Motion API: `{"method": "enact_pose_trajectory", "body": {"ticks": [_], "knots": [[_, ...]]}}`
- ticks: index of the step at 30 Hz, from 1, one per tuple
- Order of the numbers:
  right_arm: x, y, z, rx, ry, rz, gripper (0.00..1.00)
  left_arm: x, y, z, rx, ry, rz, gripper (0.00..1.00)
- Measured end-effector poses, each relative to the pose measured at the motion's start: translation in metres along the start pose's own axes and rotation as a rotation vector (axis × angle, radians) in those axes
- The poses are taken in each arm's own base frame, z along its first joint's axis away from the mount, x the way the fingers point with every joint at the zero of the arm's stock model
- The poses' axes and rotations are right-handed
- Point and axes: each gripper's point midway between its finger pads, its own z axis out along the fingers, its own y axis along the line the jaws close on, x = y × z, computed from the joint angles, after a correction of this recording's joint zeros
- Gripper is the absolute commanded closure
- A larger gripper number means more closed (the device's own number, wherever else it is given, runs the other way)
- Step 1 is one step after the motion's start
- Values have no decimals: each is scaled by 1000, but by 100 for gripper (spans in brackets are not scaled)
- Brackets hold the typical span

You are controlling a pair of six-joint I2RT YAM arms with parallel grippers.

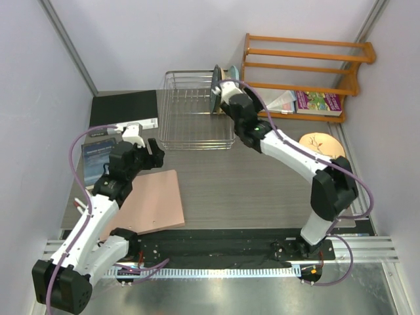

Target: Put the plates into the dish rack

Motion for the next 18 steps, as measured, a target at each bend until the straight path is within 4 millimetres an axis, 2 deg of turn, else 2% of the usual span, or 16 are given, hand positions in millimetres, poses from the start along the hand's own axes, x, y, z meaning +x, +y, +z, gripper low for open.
{"method": "enact_pose_trajectory", "body": {"ticks": [3, 4, 7, 8, 11, 13, 18], "knots": [[82, -15, -3, -96, 173, -124, 21, 3, -9, 1, 47, 17, -7, 27], [100, -25, -2, -108, 224, -131, 22, 6, -13, 2, 71, 32, -11, 28], [155, -72, -1, -113, 374, -85, 24, 18, -24, 8, 130, 91, -15, 31], [168, -83, -3, -109, 403, -71, 25, 22, -27, 10, 143, 110, -16, 31], [223, -119, -19, -98, 520, -25, 32, 38, -37, 16, 187, 174, -12, 32], [257, -130, -31, -110, 598, -17, 33, 45, -44, 16, 215, 200, -5, 33], [324, -130, -50, -182, 746, 9, 31, 46, -59, 15, 271, 221, 1, 33]]}}
